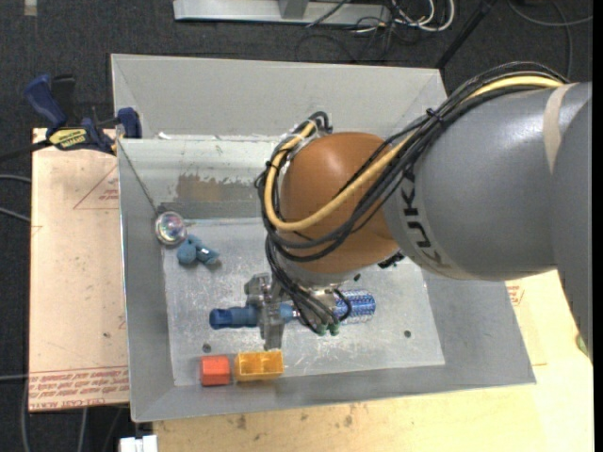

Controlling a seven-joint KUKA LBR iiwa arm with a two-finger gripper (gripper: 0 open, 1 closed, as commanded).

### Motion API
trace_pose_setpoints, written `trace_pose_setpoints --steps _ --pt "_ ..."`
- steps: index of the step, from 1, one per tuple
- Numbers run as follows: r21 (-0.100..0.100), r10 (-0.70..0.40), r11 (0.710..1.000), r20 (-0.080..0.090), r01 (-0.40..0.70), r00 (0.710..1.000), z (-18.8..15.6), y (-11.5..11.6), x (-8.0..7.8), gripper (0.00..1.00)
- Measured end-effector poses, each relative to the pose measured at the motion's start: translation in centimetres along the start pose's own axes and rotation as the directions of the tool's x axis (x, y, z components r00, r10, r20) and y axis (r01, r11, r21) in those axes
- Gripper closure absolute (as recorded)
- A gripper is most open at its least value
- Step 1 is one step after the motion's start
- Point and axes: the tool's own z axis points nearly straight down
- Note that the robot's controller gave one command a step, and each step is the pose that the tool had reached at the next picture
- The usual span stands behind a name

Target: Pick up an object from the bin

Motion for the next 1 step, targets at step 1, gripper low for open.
trace_pose_setpoints --steps 1 --pt "0.000 0.014 1.000 0.002 -0.014 1.000 -6.90 -0.52 -0.48 1.00"
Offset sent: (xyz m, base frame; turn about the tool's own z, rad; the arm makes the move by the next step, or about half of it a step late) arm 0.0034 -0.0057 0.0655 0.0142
